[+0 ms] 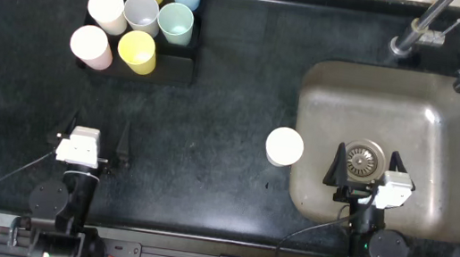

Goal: Store Cups

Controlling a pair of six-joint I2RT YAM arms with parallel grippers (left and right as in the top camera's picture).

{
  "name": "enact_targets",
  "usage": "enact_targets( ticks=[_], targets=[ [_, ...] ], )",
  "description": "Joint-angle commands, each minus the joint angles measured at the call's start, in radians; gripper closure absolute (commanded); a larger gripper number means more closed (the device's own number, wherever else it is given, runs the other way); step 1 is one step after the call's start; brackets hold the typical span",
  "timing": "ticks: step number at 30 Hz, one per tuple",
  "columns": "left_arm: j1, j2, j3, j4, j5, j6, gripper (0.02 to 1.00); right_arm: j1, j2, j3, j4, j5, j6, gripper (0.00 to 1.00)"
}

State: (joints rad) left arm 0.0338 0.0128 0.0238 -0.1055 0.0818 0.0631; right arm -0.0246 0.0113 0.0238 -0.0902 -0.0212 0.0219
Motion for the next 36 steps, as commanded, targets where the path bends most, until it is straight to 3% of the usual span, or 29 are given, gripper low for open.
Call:
enact_targets(
  ticks=[1,5,11,17,24,36],
  targets=[
    [0.004,-0.01,0.001,-0.008,-0.013,0.019,0.018,0.003,0.032,0.204,-0.074,-0.015,0.012,0.003],
    [0.004,-0.01,0.001,-0.008,-0.013,0.019,0.018,0.005,0.225,0.562,-0.37,-0.016,0.012,0.003],
    [0.004,-0.01,0.001,-0.008,-0.013,0.019,0.02,0.006,0.739,1.138,-0.928,-0.045,0.013,0.005],
    [0.004,-0.01,0.001,-0.008,-0.013,0.019,0.018,0.043,1.204,1.445,-1.326,-0.068,0.012,0.005],
    [0.004,-0.01,0.001,-0.008,-0.013,0.019,0.018,0.16,1.5,1.461,-1.388,-0.056,-0.063,0.003],
    [0.004,-0.01,0.001,-0.008,-0.013,0.019,0.018,0.273,1.678,1.442,-1.402,-0.056,-0.295,0.005]
  ],
)
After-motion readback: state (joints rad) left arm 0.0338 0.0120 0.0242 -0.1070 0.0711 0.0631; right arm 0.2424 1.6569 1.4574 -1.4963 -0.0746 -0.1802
